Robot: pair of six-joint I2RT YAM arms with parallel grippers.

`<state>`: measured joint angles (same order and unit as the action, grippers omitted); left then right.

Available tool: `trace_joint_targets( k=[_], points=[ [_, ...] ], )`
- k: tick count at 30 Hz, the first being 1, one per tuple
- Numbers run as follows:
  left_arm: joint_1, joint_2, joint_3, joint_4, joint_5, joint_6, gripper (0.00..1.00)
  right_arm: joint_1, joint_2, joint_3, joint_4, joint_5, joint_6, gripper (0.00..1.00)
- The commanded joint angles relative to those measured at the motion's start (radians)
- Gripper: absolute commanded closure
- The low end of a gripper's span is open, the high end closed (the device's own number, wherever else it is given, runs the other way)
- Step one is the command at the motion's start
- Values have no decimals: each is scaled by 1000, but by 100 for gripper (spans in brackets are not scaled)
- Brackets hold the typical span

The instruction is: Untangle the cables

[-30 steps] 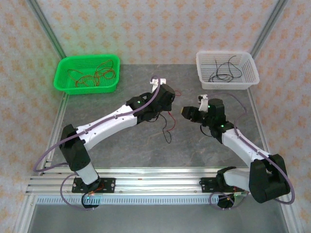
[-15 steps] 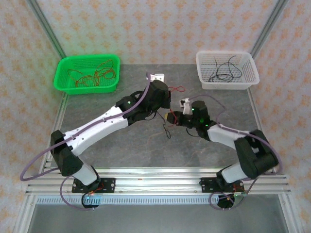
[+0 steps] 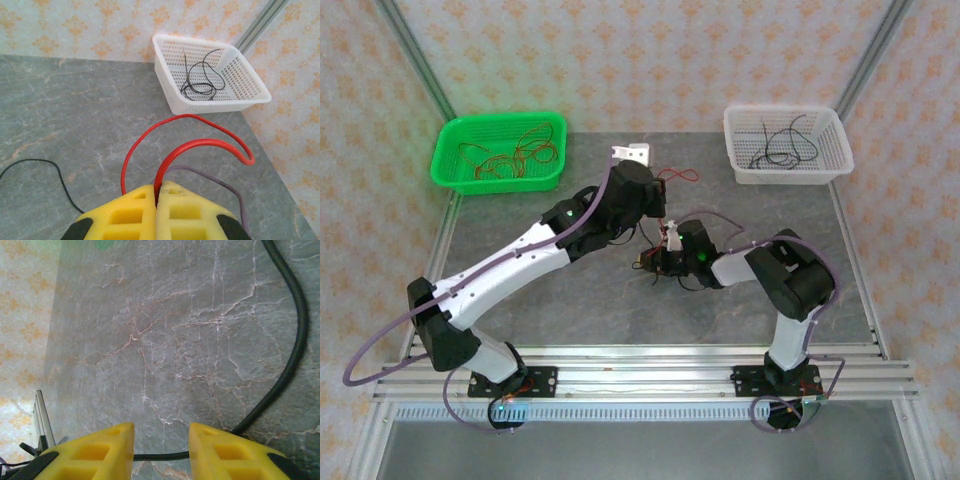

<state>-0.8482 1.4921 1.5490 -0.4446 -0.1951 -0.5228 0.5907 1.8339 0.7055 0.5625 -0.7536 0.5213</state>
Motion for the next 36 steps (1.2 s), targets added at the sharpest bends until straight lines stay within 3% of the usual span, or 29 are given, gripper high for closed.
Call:
trace_joint_targets(
  k=[1,14,19,27,36],
  points=[
    [10,-35,49,4,-39,33,100,9,36,-5,-33,105,-7,66],
    [12,-26,287,-121,-120,110,100,22,56,26,-245,322,-32,66],
    [26,-23,344,-175,-194,133,100,26,42,20,-260,348,-30,65],
    [223,-23,352,-223,-170,141,100,27,-56,35,-319,355,-55,65],
    [491,30,367,-192,-42,152,100,27,-267,73,-456,375,-96,63]
  ],
)
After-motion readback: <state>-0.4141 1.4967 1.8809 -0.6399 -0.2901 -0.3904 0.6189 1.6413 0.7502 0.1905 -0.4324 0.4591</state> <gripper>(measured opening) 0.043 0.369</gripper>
